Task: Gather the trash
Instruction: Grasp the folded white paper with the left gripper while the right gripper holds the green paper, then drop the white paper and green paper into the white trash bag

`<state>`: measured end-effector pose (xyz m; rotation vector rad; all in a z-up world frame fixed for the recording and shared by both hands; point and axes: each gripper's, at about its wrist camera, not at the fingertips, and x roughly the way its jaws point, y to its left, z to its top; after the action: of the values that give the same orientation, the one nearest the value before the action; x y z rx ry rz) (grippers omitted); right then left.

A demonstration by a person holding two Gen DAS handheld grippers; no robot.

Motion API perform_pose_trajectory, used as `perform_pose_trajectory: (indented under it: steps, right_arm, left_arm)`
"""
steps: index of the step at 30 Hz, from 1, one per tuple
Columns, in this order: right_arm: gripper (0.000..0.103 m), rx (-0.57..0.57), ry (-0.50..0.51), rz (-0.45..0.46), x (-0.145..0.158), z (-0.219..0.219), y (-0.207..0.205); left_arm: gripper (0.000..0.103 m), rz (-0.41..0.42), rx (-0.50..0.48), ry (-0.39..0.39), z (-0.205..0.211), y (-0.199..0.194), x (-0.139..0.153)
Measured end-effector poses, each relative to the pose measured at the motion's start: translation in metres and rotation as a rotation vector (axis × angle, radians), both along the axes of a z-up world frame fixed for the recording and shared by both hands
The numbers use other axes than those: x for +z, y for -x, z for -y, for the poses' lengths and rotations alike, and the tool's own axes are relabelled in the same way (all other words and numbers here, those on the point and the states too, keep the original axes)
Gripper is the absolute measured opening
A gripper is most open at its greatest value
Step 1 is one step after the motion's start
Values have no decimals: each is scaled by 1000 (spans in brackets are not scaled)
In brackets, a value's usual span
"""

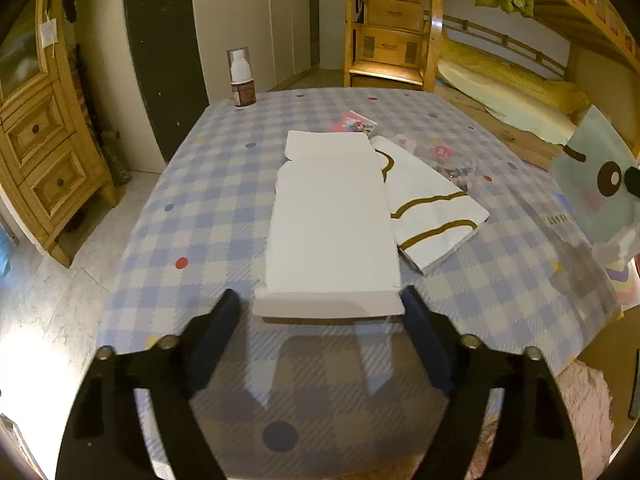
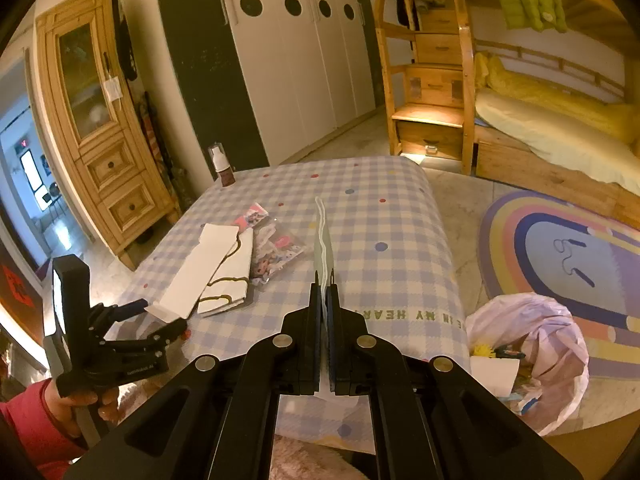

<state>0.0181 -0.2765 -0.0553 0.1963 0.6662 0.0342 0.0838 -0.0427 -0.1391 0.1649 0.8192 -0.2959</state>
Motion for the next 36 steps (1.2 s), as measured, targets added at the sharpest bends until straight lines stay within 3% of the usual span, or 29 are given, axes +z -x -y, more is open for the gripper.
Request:
perform_pose_trajectory:
  steps: [8, 22, 29, 36]
  right_arm:
    - [2, -4, 2, 2, 0, 0, -1]
    - [2, -93, 29, 54, 18, 38, 11]
    - [2, -246, 54, 49, 17, 97, 39]
    - [3, -402, 66, -21, -7, 159, 56]
  left_arm:
    - [70, 29, 3, 35, -5, 5, 10]
    - [70, 220, -94, 145, 23, 28, 91]
    - [70, 247, -248, 188, 97, 40, 108]
    - [70, 213, -418, 175, 190, 53, 91]
